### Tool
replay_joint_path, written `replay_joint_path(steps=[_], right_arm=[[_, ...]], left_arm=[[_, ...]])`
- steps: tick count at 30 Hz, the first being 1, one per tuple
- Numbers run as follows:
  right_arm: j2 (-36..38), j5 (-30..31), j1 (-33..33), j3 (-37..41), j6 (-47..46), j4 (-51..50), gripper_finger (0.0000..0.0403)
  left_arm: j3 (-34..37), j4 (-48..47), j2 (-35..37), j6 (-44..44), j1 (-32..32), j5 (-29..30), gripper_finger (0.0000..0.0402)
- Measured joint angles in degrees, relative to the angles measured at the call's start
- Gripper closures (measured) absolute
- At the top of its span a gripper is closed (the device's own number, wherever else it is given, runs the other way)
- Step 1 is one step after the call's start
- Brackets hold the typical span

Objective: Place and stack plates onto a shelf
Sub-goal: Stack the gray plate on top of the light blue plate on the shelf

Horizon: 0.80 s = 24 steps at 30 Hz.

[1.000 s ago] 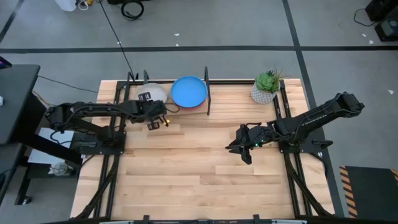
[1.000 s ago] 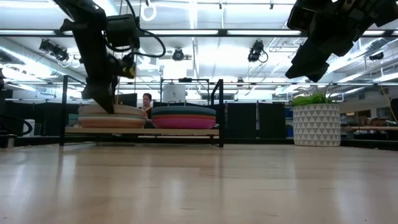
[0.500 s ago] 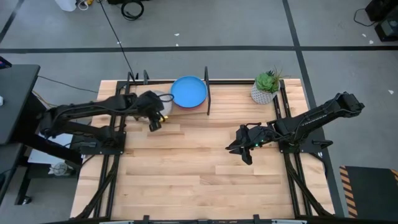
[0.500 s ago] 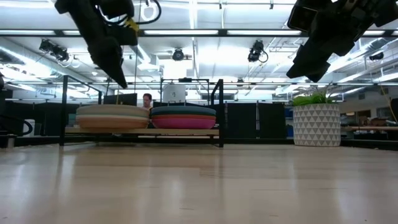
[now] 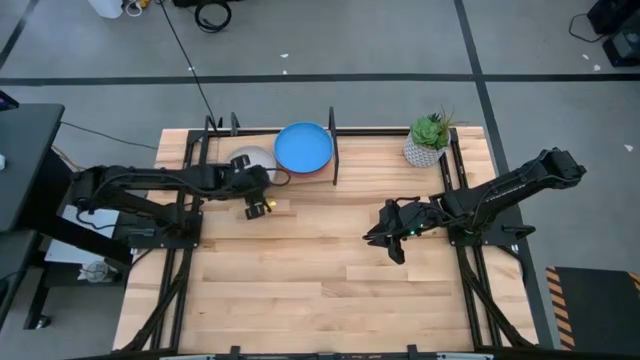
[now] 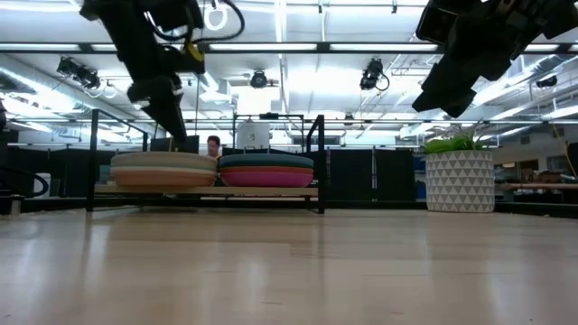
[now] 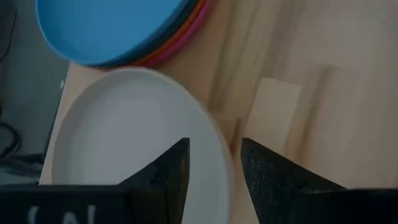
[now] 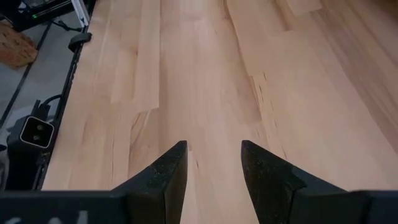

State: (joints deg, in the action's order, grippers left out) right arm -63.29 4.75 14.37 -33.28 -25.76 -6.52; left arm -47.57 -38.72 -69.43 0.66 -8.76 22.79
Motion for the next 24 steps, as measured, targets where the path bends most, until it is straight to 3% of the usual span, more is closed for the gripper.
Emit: replay_joint_path(steps=[11, 16, 21, 24], right_arm=[[0.0, 0.07, -0.02, 0.0, 0.61, 0.04, 0.0245], [0.0, 0.09, -0.02, 0.0, 0.46, 0.04, 0.0245], [0.0, 0.09, -0.02, 0.0, 0.46, 0.0, 0.0245], [0.0, 0.09, -0.02, 0.0, 0.45, 0.02, 0.0245]], left_arm=[[0.02, 1.18, -6.61, 2.95, -3.77, 0.77, 0.0251], [0.02, 0.58, -6.73, 6.26, -6.18, 4.65, 0.0251], [-0.21, 0.42, -5.79, 7.73, -6.78, 1.44, 0.0251], [-0.97, 0.95, -5.81, 7.57, -6.72, 2.41, 0.0251]])
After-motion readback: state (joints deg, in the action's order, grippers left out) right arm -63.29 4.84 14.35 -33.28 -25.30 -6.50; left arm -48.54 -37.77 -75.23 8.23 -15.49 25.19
